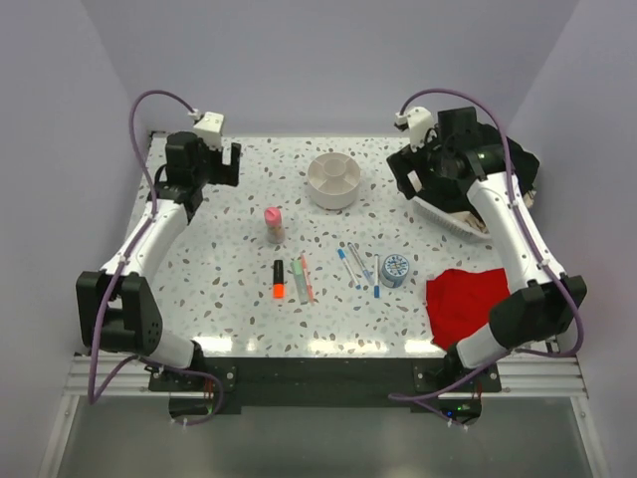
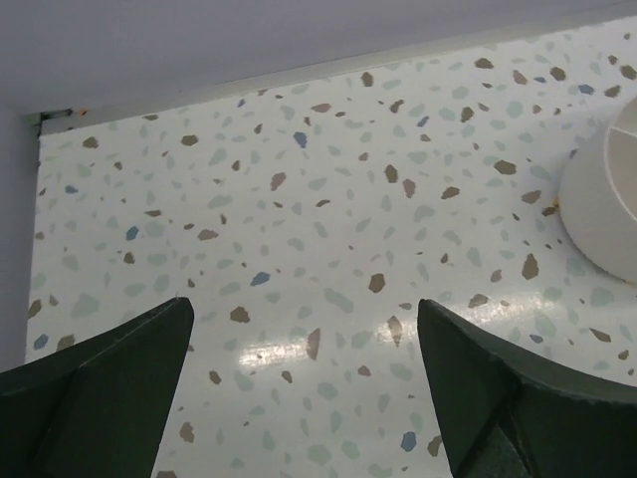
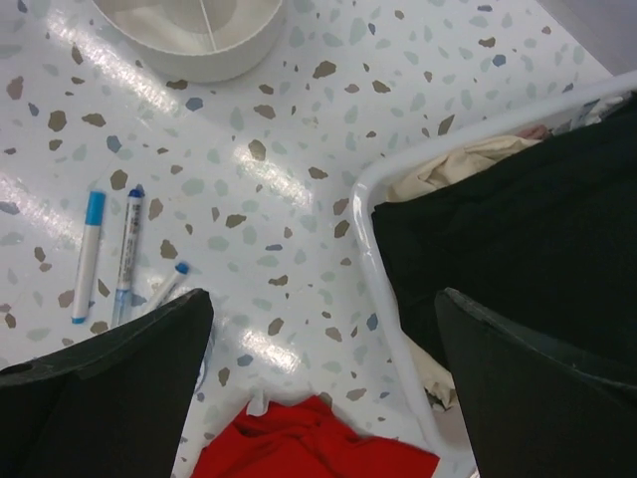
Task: Sort the stationery into containers
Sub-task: Pick up the stationery from the center of the board.
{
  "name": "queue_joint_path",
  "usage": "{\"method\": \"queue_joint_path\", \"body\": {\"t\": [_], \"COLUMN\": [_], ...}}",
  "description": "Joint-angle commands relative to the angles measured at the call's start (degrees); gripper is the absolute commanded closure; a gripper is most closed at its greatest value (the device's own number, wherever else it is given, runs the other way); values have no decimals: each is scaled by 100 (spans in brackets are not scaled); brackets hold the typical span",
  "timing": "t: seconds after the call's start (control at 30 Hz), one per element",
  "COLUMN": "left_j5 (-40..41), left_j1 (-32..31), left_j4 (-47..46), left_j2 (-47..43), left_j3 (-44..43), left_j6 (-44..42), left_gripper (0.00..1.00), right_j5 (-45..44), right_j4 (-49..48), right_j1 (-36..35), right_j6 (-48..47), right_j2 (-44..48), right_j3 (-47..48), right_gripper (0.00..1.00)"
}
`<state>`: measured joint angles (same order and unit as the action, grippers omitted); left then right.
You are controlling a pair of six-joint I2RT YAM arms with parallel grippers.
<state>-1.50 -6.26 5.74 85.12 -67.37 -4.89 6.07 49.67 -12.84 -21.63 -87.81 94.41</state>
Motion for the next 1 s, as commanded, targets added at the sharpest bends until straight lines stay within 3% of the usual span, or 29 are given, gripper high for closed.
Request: {"method": "queue_joint_path", "body": {"t": [0.0,0.07,0.17,0.3,0.43,0.7,0.97], "left_j5": [18,61,18,9,132,114,-122], "left_j1": [906,1196,1425,1593,1724,1971,1971], "left_j4": [111,471,858,666,595,534,279], "left_j2": [-268,-155,-118,-382,-601,-787,-796], "left_j3": [58,-47,-153,110,277,831,919], "left_j6": [786,814,761,682,568,629,638], "left_gripper": [0,0,0,0,0,0,0], "right_j5": [1522,2491,3082,2848,2795,2365,1996], "right_j4": [-290,-125,-390,664,1291,966,-122], "right_j1": [-113,-209,-656,-1369,-1835,-2741,-3022], "right_j6": [-139,-763,-413,-447,-570,-1414,-808], "right_j2": [-157,-341,-937,-2840,-3864,-3980,-4253], "right_j3": [542,814,1253,3480,4857,4183,4077], "right_gripper": [1,1,1,1,1,1,1]}}
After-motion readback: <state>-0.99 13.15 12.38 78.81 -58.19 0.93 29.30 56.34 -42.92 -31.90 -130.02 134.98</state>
